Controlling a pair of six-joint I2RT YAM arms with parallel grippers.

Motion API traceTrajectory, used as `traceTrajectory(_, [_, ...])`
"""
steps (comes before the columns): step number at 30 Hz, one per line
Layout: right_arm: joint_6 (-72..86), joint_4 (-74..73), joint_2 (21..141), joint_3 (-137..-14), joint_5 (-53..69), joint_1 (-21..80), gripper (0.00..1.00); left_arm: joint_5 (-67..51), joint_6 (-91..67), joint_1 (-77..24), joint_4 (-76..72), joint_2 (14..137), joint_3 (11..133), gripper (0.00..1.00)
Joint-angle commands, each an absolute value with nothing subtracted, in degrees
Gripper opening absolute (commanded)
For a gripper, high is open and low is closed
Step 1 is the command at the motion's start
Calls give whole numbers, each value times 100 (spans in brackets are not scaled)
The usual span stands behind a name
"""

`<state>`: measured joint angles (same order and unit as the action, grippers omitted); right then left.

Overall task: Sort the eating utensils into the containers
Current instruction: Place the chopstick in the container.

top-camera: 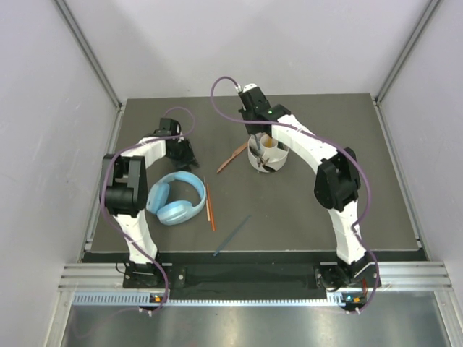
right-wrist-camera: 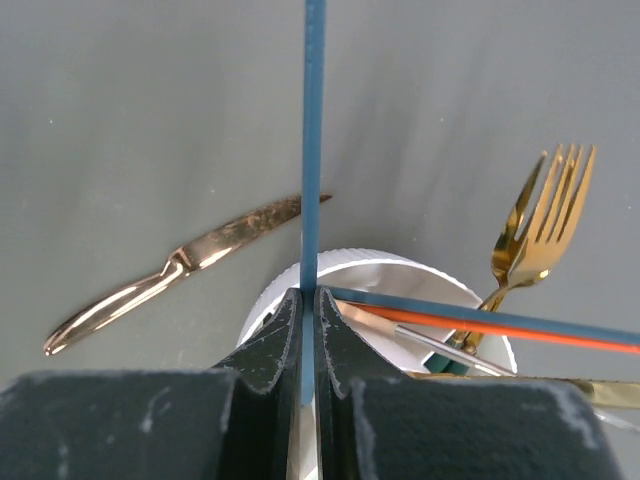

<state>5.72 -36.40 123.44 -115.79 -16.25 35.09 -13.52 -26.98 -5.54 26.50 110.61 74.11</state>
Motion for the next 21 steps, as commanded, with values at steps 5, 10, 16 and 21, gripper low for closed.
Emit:
traceTrajectory(5, [413, -3261, 12410, -12225, -1863, 3331, 0, -2030, -2198, -1247, 2926, 11592, 8138, 45])
traceTrajectory(10, [387, -3199, 12410, -12331, -1898, 3331, 0, -2328, -2127, -1581, 2944, 11812, 8498, 45])
traceTrajectory(16, [325, -3067, 12515, -12366, -2013, 3278, 0, -2443, -2074, -1801, 3058, 12023, 8806, 46])
traceTrajectory(21, [211, -2831, 12638, -12173, -2223, 3252, 0, -2548, -2083, -1889, 3050, 12058, 8824, 46])
